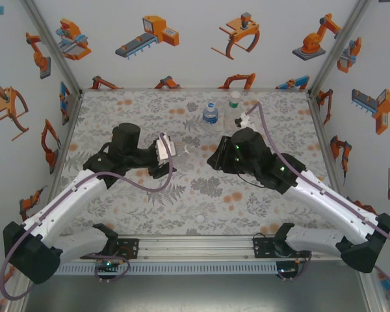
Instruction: Screw on the bottle caps
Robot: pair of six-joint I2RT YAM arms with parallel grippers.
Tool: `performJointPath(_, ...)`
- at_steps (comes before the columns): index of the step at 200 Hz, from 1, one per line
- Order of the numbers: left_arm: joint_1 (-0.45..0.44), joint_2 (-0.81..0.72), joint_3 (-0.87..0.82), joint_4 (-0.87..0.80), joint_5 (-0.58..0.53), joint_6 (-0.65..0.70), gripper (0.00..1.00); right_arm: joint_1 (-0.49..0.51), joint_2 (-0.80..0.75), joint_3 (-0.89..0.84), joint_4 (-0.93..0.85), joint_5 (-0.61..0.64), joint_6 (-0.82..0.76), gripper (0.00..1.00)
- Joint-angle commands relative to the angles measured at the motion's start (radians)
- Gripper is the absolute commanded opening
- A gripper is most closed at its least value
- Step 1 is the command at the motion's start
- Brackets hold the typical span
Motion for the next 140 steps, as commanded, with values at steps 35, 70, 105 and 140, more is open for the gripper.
performJointPath(35, 0.130, 0.018, 0.066, 0.093, -0.007, -0.230, 0.00, 0.118, 0.104, -0.058, -0.103, -0.019, -0.049, 0.37)
performJointPath(70, 0.227, 0.031, 0.109, 0.094, -0.021, -0.357, 0.00, 0.222, 0.240, -0.081, -0.045, -0.018, -0.069, 0.39)
performJointPath(105, 0.241, 0.011, 0.114, 0.083, -0.048, -0.366, 0.00, 0.289, 0.393, -0.075, -0.026, -0.009, -0.094, 0.45)
performJointPath(140, 0.242, -0.004, 0.125, 0.054, -0.067, -0.397, 0.00, 0.312, 0.489, -0.100, 0.006, -0.044, -0.111, 0.49)
